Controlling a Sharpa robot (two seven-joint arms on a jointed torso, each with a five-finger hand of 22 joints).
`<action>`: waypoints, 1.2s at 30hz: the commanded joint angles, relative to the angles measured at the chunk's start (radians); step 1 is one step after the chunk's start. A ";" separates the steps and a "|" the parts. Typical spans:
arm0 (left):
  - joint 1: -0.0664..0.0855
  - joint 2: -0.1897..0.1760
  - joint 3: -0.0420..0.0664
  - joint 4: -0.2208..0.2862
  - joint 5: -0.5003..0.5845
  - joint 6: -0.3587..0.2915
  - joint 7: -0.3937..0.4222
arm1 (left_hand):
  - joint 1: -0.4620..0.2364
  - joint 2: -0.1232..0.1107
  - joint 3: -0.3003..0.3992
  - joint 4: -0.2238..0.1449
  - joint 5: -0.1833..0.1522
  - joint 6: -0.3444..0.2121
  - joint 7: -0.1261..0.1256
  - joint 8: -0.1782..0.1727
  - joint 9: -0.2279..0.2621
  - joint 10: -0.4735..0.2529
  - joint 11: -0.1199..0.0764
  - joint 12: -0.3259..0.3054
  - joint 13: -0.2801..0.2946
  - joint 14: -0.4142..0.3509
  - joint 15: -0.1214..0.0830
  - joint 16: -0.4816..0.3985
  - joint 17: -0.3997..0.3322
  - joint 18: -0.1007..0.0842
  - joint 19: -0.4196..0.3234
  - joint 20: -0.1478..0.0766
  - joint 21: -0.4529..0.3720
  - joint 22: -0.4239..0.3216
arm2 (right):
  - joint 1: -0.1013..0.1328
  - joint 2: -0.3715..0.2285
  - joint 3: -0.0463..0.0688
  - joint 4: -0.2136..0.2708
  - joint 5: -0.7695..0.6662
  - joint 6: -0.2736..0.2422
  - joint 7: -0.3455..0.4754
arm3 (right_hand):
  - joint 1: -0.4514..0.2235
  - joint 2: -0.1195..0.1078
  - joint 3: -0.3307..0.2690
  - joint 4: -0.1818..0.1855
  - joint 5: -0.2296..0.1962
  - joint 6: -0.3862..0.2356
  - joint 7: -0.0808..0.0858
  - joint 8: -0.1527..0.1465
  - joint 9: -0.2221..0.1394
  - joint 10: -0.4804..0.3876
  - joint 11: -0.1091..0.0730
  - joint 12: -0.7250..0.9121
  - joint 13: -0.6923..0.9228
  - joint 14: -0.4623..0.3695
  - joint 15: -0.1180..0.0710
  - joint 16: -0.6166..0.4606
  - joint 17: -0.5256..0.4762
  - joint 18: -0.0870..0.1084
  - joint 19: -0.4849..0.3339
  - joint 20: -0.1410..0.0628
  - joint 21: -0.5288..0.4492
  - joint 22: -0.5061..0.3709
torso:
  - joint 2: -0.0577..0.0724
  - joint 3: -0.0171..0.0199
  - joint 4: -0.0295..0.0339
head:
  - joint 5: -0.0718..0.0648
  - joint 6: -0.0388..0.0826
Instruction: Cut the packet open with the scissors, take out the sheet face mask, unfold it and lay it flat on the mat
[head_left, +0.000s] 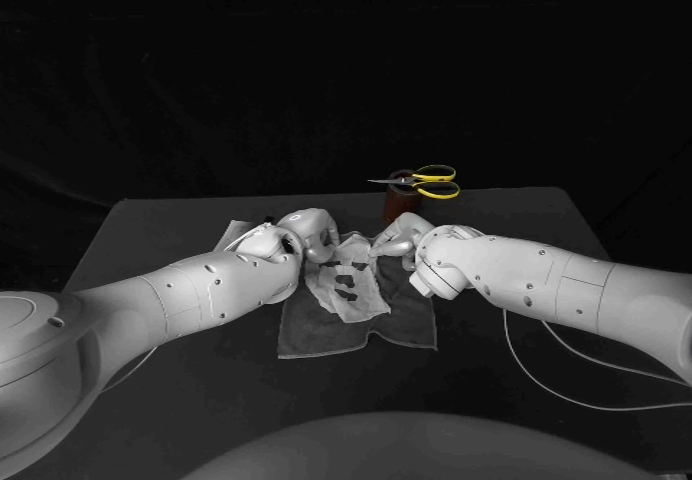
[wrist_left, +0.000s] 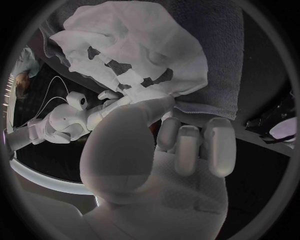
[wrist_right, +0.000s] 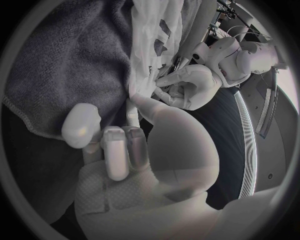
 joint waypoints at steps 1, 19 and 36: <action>0.000 -0.002 0.001 0.002 0.030 -0.069 0.031 | -0.014 0.000 0.009 -0.003 0.004 0.001 -0.007 0.040 0.057 0.010 -0.001 0.003 0.003 0.102 -0.009 0.007 0.263 -0.014 0.038 -0.009 0.008 0.175 | 0.001 -0.003 0.000 0.001 -0.008 -0.005 0.000 | 0.001 0.013 0.007 0.000 0.002 0.009 0.001 0.003 0.043 0.104 -0.007 0.004 0.263 0.106 -0.008 0.003 0.263 0.005 0.000 -0.009 0.003 0.136 | 0.000 -0.0005 -0.0006 | -0.001 0.000; 0.002 -0.012 0.010 -0.030 0.057 0.021 -0.021 | -0.031 -0.001 0.035 -0.013 0.005 -0.012 -0.011 0.066 0.083 0.014 -0.006 -0.003 -0.002 0.102 -0.014 0.007 0.263 -0.015 0.043 -0.013 0.014 0.180 | 0.001 -0.010 0.000 0.007 -0.012 -0.030 0.016 | -0.001 0.011 0.009 -0.001 0.002 0.008 0.001 0.005 0.044 0.104 -0.007 0.004 0.263 0.106 -0.008 0.003 0.263 0.005 -0.001 -0.009 -0.001 0.136 | 0.001 -0.0002 -0.0012 | -0.002 0.000; 0.004 -0.003 0.010 -0.066 0.093 0.023 -0.029 | -0.044 0.004 0.046 -0.011 0.004 -0.027 -0.009 0.073 0.093 -0.009 -0.004 -0.030 -0.042 0.102 -0.013 0.007 0.263 -0.014 0.040 -0.014 0.009 0.176 | 0.001 -0.021 0.000 0.023 -0.034 -0.067 0.035 | -0.001 0.011 0.009 -0.001 0.002 0.008 0.001 0.005 0.045 0.104 -0.007 0.004 0.263 0.106 -0.008 0.003 0.263 0.005 -0.001 -0.009 0.000 0.136 | 0.001 -0.0002 0.0000 | -0.002 0.000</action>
